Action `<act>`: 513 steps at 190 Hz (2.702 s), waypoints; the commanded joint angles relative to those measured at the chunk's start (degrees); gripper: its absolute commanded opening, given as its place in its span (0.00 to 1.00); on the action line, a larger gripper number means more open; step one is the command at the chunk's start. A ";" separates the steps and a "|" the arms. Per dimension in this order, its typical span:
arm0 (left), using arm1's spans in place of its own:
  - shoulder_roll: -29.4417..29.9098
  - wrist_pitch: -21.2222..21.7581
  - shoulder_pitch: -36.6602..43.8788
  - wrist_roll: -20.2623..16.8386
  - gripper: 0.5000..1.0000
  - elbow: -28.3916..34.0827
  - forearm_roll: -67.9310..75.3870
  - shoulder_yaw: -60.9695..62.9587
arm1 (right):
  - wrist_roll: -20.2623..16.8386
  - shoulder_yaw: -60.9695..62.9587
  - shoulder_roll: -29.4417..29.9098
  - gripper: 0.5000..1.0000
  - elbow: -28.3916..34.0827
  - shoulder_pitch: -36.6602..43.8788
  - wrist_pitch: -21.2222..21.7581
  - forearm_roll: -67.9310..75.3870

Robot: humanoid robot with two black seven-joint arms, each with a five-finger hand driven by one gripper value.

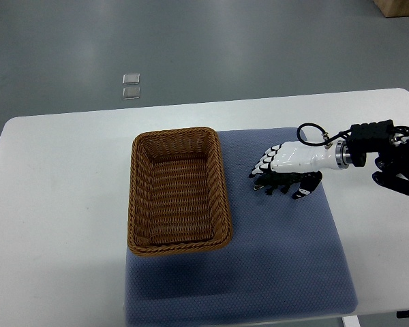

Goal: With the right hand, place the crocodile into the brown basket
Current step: 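Lower the right hand and close fingers around the crocodile, then lift the crocodile and carry it over the wicker basket, then open the right hand to drop the crocodile into the basket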

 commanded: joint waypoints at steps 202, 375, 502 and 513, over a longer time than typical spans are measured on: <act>0.00 0.00 0.00 0.01 1.00 0.31 0.00 -0.01 | 0.00 -3.52 1.12 0.21 -3.35 2.25 -3.05 -0.57; 0.00 0.00 -0.43 0.01 1.00 0.31 0.00 -0.01 | 0.00 2.10 10.26 0.03 1.66 14.64 -4.81 3.56; 0.00 0.00 -0.52 -0.08 1.00 0.31 0.00 0.08 | 0.00 3.07 19.14 0.79 0.43 9.19 -5.16 3.38; 0.00 0.00 -0.43 -0.08 1.00 0.31 0.00 0.08 | 0.00 3.07 18.88 0.80 0.43 9.19 -5.33 3.38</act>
